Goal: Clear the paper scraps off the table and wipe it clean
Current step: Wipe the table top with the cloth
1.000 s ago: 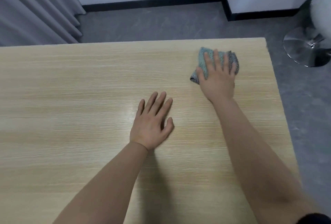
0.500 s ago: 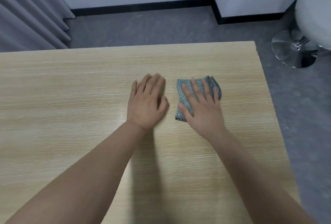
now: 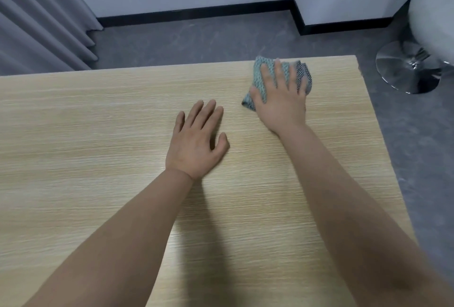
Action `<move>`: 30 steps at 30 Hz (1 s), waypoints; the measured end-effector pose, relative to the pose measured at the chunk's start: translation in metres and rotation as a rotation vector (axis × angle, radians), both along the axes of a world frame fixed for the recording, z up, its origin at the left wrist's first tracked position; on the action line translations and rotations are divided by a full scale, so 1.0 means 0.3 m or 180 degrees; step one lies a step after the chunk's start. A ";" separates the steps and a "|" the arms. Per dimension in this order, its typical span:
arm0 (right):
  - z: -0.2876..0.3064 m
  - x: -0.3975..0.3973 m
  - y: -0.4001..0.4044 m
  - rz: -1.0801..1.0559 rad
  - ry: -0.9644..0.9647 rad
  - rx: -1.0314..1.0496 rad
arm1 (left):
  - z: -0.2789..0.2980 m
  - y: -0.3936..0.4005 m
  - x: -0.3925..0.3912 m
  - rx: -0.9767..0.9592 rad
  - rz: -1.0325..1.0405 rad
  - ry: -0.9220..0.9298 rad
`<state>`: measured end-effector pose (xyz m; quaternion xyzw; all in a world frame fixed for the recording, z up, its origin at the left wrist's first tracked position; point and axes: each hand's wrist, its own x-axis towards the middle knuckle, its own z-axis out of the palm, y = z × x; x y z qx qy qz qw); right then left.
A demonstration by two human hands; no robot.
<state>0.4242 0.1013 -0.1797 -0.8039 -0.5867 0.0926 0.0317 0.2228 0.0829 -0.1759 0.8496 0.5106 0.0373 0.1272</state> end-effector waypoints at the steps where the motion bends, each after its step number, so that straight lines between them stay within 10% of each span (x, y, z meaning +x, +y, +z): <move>1: 0.002 -0.023 -0.039 0.0042 0.0022 0.0017 | 0.001 -0.001 0.000 0.0007 0.0002 -0.0012; 11: -0.004 -0.047 -0.236 0.0611 -0.0166 -0.0017 | -0.002 -0.001 0.002 0.0042 0.0050 -0.0082; 30: -0.021 0.066 0.054 -0.0652 -0.0106 0.0008 | -0.002 0.000 0.003 0.0029 0.0089 -0.0138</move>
